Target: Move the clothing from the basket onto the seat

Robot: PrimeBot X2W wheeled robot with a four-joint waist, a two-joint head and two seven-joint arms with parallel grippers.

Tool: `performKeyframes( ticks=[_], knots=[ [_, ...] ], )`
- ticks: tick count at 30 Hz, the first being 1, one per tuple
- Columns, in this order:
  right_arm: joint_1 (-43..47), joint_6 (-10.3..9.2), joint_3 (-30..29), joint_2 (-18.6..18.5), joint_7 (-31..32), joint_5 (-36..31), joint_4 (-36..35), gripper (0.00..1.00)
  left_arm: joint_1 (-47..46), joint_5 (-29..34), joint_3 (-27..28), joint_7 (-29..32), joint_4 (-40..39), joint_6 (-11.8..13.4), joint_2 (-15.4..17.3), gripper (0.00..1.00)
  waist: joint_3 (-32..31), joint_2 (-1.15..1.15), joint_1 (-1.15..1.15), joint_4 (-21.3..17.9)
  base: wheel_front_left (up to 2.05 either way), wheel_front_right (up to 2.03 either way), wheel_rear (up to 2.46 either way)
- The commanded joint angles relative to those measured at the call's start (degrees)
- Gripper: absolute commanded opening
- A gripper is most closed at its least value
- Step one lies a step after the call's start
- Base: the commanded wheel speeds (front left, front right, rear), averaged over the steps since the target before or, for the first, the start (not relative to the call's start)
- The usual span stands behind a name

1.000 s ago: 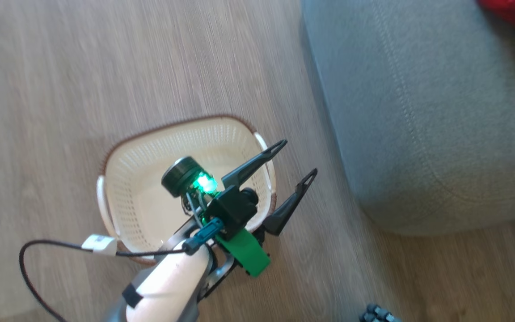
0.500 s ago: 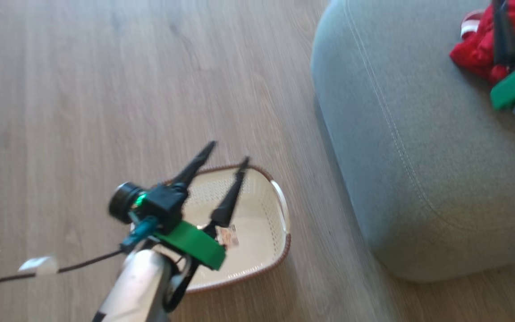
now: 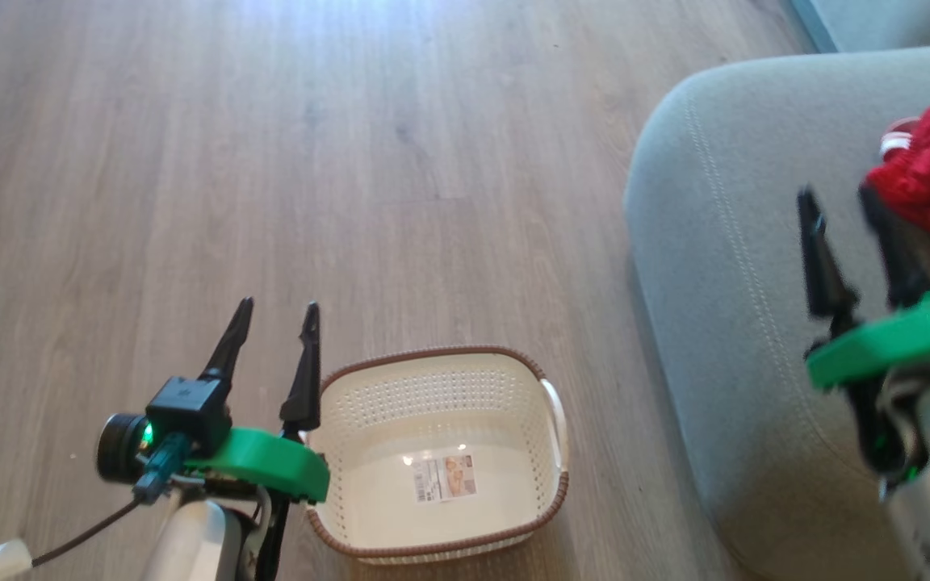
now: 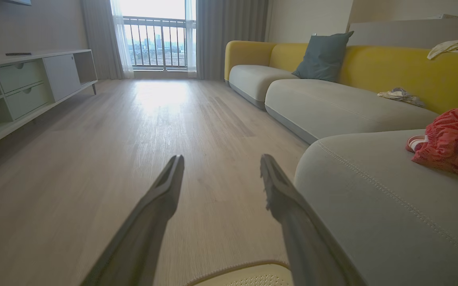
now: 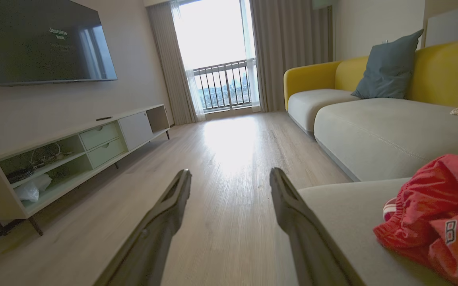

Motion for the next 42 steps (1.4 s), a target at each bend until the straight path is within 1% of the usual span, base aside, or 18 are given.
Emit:
performKeyframes(
  ticks=[1, 6, 10, 14, 17, 21, 29, 42],
  knots=[
    [0.95, -0.01, -0.27, 0.31, -0.53, 0.29, -2.39, 1.0, -1.34, 0.23, 2.56, -0.29, -2.16, 0.82, 0.06, 1.0, -0.55, 0.0, 0.01, 1.12, 0.0, 0.0, 0.0],
    [7.62, -0.01, -1.73, 3.75, -0.53, -1.39, -4.32, 1.0, 0.29, 0.81, 3.82, -0.29, -1.55, 2.63, 0.06, 1.0, -0.75, 0.0, 0.01, 2.7, 0.0, 0.0, 0.0],
    [11.33, -0.01, -2.39, 6.29, -0.53, -3.59, -4.61, 1.0, 1.01, 0.84, 4.54, -0.29, -1.7, 4.02, 0.05, 1.0, -0.64, 0.0, 0.01, 3.56, 0.0, 0.0, 0.0],
    [13.43, -0.01, -3.06, 8.85, -0.53, -5.37, -4.92, 1.0, 1.6, 1.43, 4.24, -0.29, -1.99, 4.46, 0.05, 1.0, -0.43, 0.0, 0.01, 4.2, 0.0, 0.0, 0.0],
    [14.34, -0.01, -2.45, 9.8, -0.53, -7.57, -5.15, 1.0, 1.97, 1.11, 4.05, -0.29, -0.85, 4.47, 0.05, 1.0, -0.34, 0.0, 0.01, 4.55, 0.0, 0.0, 0.0],
    [14.85, -0.01, -2.02, 12.01, -0.53, -8.82, -5.01, 1.0, 1.93, 1.35, 4.06, -0.29, -0.08, 4.54, 0.05, 1.0, -0.1, 0.0, 0.01, 4.85, 0.0, 0.0, 0.0],
    [15.13, -0.01, -0.91, 12.88, -0.53, -10.06, -4.86, 1.0, 1.88, 1.65, 3.59, -0.29, 0.33, 4.32, 0.05, 1.0, -0.02, 0.0, 0.01, 5.02, 0.0, 0.0, 0.0],
    [15.09, -0.01, -1.7, 12.99, -0.53, -10.17, -4.81, 1.0, 2.29, 1.24, 3.4, -0.29, 0.03, 2.63, 0.05, 1.0, 0.1, 0.0, 0.01, 5.02, 0.0, 0.0, 0.0]
  ],
)
